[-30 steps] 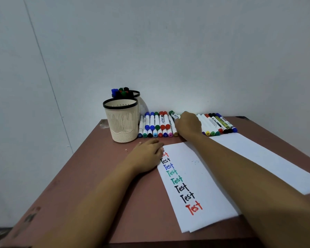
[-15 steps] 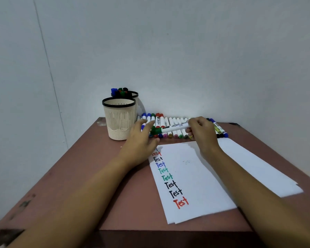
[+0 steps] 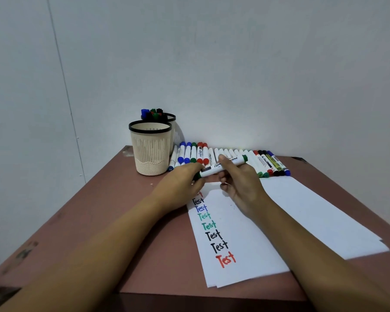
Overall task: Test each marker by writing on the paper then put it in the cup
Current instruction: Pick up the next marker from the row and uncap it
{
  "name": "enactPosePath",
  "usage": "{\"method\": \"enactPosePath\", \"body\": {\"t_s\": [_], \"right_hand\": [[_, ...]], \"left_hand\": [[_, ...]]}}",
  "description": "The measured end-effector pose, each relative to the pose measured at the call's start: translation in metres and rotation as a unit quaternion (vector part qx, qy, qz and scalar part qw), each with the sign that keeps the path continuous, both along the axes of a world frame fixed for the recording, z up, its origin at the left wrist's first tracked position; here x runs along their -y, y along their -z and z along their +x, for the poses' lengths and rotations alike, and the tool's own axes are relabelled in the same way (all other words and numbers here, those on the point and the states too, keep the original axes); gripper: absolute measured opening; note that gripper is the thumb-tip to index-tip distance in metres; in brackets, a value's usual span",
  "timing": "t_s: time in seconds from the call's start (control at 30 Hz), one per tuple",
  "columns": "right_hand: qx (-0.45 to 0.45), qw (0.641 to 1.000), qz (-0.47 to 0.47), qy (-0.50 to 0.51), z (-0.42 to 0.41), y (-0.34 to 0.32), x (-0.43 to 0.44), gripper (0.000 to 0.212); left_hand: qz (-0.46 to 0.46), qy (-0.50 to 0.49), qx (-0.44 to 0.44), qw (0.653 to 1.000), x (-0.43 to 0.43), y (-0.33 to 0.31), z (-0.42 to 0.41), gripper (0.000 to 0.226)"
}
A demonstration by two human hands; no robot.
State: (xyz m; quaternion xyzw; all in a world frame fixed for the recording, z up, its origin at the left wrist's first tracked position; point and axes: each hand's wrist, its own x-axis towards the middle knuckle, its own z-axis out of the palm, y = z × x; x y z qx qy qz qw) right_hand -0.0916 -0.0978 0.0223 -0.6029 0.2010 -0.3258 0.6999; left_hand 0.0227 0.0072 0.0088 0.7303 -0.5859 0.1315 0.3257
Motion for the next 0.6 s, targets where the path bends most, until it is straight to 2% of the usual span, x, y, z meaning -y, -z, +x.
{"method": "enactPosePath", "body": {"t_s": [0.17,0.3,0.6], "right_hand": [[-0.004,0.998,-0.06,0.002,-0.001,-0.001,-0.003,0.031],[0.0,0.998,-0.069,-0.008,-0.001,0.0,-0.004,0.031],[0.034,0.996,-0.08,-0.024,-0.001,-0.003,-0.003,0.031]], "left_hand": [[0.01,0.025,-0.023,0.999,-0.001,-0.001,-0.004,0.021],[0.031,0.035,-0.054,0.997,-0.003,-0.002,-0.006,0.024],[-0.034,0.082,-0.222,0.971,-0.002,-0.007,-0.012,0.013]]}}
